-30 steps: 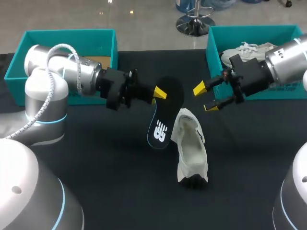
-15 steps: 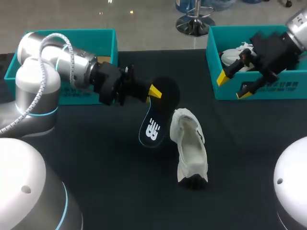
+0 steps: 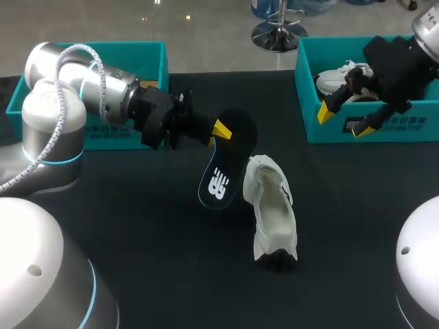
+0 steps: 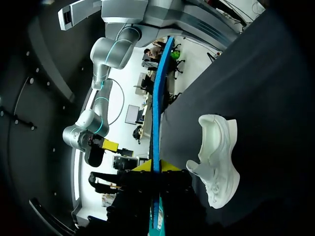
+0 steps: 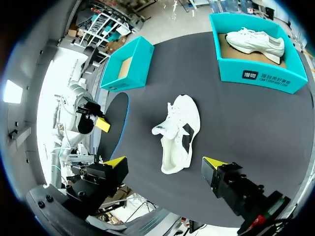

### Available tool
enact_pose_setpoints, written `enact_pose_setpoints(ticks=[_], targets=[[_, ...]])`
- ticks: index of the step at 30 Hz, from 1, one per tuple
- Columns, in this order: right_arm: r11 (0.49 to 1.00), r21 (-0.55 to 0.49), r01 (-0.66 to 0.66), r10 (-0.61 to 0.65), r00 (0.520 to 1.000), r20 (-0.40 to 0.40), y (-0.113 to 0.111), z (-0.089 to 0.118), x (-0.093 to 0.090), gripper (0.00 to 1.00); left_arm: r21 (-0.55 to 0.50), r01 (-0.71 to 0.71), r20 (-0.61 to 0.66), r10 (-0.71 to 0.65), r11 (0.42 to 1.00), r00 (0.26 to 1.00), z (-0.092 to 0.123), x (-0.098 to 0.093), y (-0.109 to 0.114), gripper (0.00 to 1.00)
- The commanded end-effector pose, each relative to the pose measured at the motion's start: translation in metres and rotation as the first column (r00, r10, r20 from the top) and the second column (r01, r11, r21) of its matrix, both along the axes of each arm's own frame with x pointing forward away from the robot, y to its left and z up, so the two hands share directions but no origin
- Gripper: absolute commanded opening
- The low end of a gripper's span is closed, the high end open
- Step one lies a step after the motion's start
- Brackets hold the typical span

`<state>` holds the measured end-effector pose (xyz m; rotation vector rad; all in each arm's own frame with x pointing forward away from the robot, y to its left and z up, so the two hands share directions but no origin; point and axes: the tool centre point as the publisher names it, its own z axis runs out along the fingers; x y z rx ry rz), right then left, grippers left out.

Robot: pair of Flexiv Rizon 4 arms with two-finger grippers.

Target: Take the shoe out of the shoebox, open the shoe tongue, remove and reinsert the insole, then place the shoe into the shoebox

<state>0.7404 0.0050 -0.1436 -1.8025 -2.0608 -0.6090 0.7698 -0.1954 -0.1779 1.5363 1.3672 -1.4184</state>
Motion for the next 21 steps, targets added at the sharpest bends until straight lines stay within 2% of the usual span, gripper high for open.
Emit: enact_pose_setpoints(ticks=[1,12,21], targets=[[0.997,-0.076,0.008,-0.005,0.999,0.041,-0.024,0.006,-0.011,1.0,0.003,0.0,0.002,0.0,1.0,1.0,0.001,-0.001,0.001,0.0],[0.991,-0.133,0.007,0.02,0.979,0.203,-0.069,0.013,-0.025,1.0,0.003,0.0,0.002,0.0,1.0,1.0,0.001,-0.001,0.001,0.0],[0.981,-0.189,0.046,-0.001,0.973,0.229,-0.104,0.025,-0.03,1.0,0.003,0.0,0.002,0.0,1.0,1.0,0.001,-0.001,0.001,0.0]])
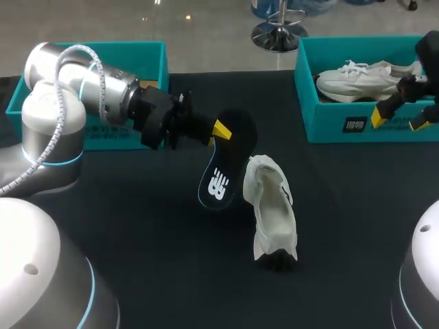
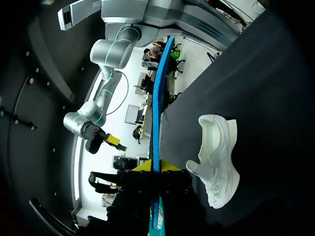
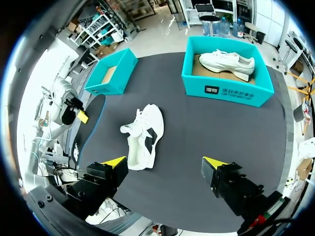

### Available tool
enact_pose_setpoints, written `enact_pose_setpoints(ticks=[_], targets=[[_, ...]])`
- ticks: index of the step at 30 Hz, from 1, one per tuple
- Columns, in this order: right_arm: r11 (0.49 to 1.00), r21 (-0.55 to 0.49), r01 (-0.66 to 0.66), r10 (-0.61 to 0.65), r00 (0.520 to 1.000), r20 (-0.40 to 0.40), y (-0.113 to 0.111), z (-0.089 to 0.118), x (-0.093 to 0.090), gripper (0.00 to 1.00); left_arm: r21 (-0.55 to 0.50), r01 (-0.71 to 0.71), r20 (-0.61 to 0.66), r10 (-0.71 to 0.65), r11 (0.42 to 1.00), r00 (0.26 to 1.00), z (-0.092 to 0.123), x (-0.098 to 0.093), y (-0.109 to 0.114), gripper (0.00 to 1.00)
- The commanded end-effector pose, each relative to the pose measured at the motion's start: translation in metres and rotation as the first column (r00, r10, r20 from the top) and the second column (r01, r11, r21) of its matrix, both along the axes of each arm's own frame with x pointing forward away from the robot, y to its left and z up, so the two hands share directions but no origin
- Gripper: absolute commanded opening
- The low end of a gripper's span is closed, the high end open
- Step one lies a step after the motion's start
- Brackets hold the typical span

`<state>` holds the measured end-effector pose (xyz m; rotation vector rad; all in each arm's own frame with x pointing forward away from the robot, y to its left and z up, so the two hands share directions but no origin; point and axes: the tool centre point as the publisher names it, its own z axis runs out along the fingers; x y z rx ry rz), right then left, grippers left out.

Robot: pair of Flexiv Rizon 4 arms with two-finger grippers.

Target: Take the shoe out of the shoebox, open the shoe tongue, remove and reinsert the insole, then place the shoe into the shoebox

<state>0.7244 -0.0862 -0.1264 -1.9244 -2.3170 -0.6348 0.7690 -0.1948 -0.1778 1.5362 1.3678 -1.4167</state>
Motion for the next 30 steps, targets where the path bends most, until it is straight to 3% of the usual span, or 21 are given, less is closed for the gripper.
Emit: enact_pose_setpoints(ticks=[1,10,30], targets=[[1.0,-0.004,0.009,-0.009,0.999,0.031,-0.015,0.01,-0.014,1.0,0.002,0.001,0.001,-0.001,1.0,1.0,0.0,0.0,0.0,0.0],[0.998,-0.041,-0.054,0.053,0.999,-0.01,-0.028,0.021,-0.02,1.0,0.002,0.001,0.001,-0.001,1.0,1.0,0.0,0.0,0.0,0.0],[0.996,-0.05,-0.076,0.075,0.997,-0.021,-0.027,0.024,-0.024,1.0,0.002,0.001,0.001,-0.001,1.0,1.0,0.0,0.0,0.0,0.0]])
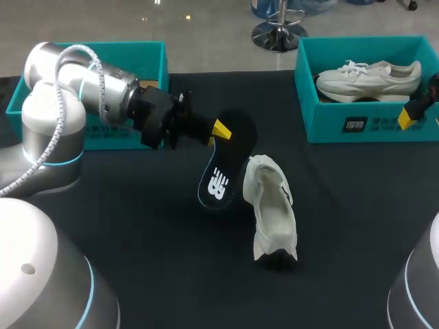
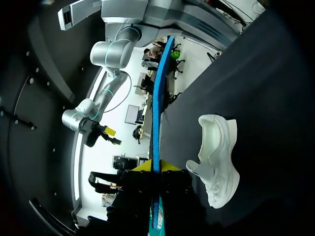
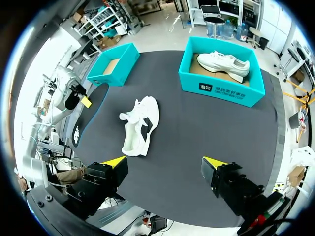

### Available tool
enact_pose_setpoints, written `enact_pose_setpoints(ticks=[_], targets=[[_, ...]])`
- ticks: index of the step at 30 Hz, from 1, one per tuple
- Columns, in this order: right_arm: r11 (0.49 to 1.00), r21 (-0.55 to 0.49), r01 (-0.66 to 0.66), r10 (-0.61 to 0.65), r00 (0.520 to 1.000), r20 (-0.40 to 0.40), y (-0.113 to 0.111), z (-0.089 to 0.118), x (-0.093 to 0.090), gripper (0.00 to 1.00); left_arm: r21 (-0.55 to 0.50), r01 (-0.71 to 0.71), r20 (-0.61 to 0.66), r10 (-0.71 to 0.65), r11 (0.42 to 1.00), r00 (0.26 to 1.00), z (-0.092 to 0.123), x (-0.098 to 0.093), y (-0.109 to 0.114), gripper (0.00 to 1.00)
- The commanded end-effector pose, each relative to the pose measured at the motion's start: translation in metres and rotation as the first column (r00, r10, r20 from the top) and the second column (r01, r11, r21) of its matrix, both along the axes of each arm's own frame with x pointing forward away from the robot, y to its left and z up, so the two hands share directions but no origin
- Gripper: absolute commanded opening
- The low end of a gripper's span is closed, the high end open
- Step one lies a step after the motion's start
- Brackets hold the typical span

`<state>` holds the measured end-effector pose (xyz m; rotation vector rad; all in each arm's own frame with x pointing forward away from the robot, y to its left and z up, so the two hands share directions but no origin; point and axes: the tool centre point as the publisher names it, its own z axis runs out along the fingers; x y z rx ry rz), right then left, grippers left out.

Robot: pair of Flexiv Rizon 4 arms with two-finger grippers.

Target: Take the shoe out of the shoebox, open the shoe tongue, remove and reinsert the insole, then place the shoe into the shoebox

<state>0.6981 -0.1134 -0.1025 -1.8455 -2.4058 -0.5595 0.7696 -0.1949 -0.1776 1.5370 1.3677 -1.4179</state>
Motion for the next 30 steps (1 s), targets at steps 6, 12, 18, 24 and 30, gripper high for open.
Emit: enact_pose_setpoints(ticks=[6,12,18,24,30], targets=[[1.0,-0.001,0.0,0.0,1.0,-0.005,0.0,0.0,0.002,1.0,0.002,0.0,0.001,0.0,1.0,1.0,0.0,0.0,0.0,0.0],[1.0,-0.001,0.0,0.0,1.0,-0.005,0.0,0.0,0.002,1.0,0.06,0.037,-0.112,-0.031,0.997,0.993,-0.007,-0.022,-0.004,0.0],[1.0,-0.001,0.0,0.0,1.0,-0.005,0.0,0.0,0.002,1.0,0.134,0.072,-0.268,-0.033,0.988,0.963,-0.013,-0.043,-0.007,0.0],[1.0,-0.001,0.0,0.0,1.0,-0.005,0.0,0.0,0.002,1.0,0.201,0.123,-0.371,-0.041,0.972,0.928,-0.031,-0.069,-0.01,0.0],[1.0,-0.001,0.0,0.0,1.0,-0.005,0.0,0.0,0.002,1.0,0.221,0.184,-0.432,-0.073,0.958,0.899,-0.046,-0.092,-0.021,0.0]])
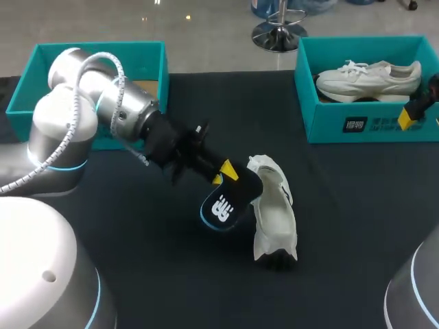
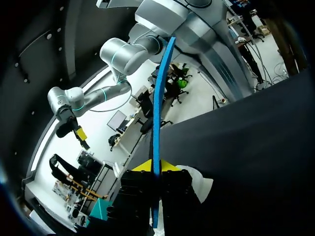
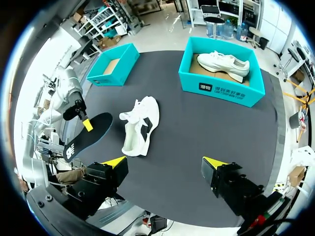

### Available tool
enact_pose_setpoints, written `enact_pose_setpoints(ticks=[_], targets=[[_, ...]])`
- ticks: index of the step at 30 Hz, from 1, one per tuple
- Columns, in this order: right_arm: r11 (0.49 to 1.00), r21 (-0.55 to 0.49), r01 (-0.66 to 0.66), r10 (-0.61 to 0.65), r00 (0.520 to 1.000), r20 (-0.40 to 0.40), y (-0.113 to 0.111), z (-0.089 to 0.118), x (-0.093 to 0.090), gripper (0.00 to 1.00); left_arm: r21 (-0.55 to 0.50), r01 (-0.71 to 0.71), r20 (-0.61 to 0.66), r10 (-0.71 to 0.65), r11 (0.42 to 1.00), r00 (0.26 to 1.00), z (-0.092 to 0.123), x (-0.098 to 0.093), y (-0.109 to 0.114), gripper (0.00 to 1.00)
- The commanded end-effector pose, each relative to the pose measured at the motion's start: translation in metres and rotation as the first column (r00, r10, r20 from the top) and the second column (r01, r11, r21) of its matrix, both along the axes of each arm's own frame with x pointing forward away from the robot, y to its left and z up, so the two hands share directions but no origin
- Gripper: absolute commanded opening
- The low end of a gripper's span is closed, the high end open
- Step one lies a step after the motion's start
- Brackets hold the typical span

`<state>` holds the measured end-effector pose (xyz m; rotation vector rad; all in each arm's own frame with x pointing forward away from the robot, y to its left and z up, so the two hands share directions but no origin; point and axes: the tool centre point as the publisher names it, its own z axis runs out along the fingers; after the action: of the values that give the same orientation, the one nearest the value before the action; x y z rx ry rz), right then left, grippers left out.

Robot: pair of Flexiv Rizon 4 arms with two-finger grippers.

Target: Take the shoe out of the shoebox, open the shoe tongue, remove and reinsert the insole, then place the shoe into the shoebox

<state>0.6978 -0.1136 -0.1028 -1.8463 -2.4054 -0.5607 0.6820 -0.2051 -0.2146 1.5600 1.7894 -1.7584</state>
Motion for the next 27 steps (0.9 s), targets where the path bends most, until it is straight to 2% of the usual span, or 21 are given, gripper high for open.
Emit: enact_pose_setpoints(ticks=[1,7,11,19,27], targets=[[1.0,-0.002,-0.001,0.001,1.0,-0.005,0.0,0.0,0.003,1.0,-0.001,0.022,-0.026,-0.022,1.0,0.999,-0.01,-0.007,-0.013,0.0],[1.0,-0.002,-0.001,0.001,1.0,-0.005,0.0,0.0,0.003,1.0,0.005,0.062,-0.073,-0.061,0.998,0.995,-0.024,-0.028,-0.032,0.0],[1.0,-0.002,-0.001,0.001,1.0,-0.005,0.0,0.0,0.003,1.0,0.007,0.062,-0.085,-0.061,0.998,0.995,-0.032,-0.036,-0.042,0.0],[1.0,-0.002,-0.001,0.001,1.0,-0.005,0.0,0.0,0.003,1.0,0.016,0.022,-0.098,-0.021,1.0,0.995,-0.05,-0.031,-0.058,0.0],[1.0,-0.002,-0.001,0.001,1.0,-0.005,0.0,0.0,0.003,1.0,0.02,-0.002,-0.108,0.004,1.0,0.994,-0.06,-0.022,-0.065,0.0]])
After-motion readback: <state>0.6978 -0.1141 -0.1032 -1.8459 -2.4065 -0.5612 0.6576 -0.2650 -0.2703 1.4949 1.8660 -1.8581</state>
